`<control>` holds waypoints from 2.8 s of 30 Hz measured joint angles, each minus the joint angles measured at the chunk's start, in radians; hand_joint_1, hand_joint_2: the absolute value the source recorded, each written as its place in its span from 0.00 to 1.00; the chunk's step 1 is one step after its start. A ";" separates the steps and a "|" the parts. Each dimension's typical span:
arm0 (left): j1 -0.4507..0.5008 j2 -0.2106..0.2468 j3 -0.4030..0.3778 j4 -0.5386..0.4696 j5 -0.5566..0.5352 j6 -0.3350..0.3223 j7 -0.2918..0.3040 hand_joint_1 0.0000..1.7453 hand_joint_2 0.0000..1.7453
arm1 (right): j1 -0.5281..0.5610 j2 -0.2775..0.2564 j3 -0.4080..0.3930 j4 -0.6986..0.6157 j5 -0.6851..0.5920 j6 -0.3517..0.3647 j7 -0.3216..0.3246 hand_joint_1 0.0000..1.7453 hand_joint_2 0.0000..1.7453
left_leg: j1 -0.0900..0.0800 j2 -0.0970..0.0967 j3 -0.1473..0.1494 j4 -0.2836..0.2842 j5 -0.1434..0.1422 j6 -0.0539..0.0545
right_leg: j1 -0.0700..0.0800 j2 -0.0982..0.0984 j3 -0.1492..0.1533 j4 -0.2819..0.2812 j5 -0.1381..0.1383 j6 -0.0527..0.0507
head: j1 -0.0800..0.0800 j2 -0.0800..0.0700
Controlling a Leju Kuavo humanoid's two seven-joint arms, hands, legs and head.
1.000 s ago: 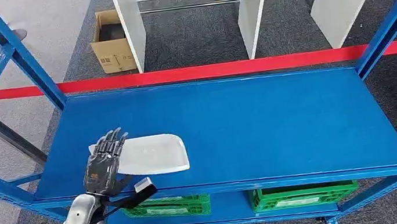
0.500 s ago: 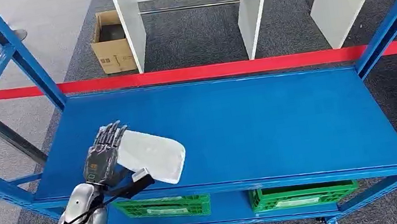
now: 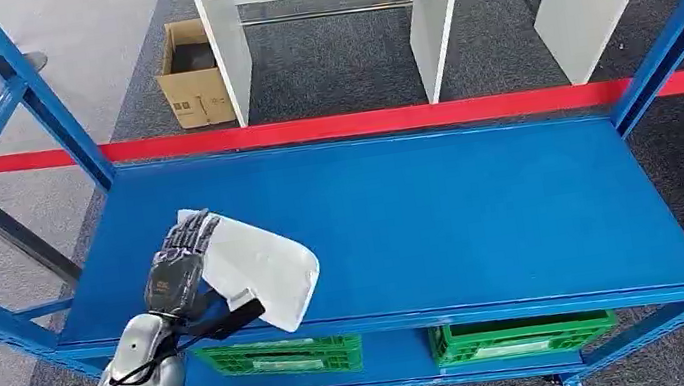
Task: Take the parts from the cabinet and place them on the table.
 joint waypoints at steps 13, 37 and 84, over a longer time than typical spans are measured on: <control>-0.015 0.026 -0.031 -0.007 0.028 -0.060 -0.026 1.00 1.00 | -0.003 0.005 0.000 0.000 -0.007 -0.007 -0.041 0.00 0.00 | 0.000 0.000 -0.001 0.000 0.000 0.000 | 0.000 0.000 -0.001 0.000 0.000 0.000 | 0.000 0.000; -0.037 0.057 -0.085 -0.009 0.081 0.006 -0.035 1.00 1.00 | -0.008 0.011 0.000 0.000 0.009 -0.012 -0.049 0.00 0.00 | 0.000 0.000 -0.001 0.000 0.000 0.000 | 0.000 0.000 0.000 0.000 0.000 0.000 | 0.000 0.000; 0.191 0.039 -0.137 -0.842 1.114 -0.552 -0.523 1.00 1.00 | -0.011 0.006 -0.003 0.000 0.003 -0.006 -0.040 0.00 0.00 | 0.000 0.000 -0.003 0.000 0.000 0.000 | 0.000 0.000 -0.003 0.000 0.000 0.000 | 0.000 0.000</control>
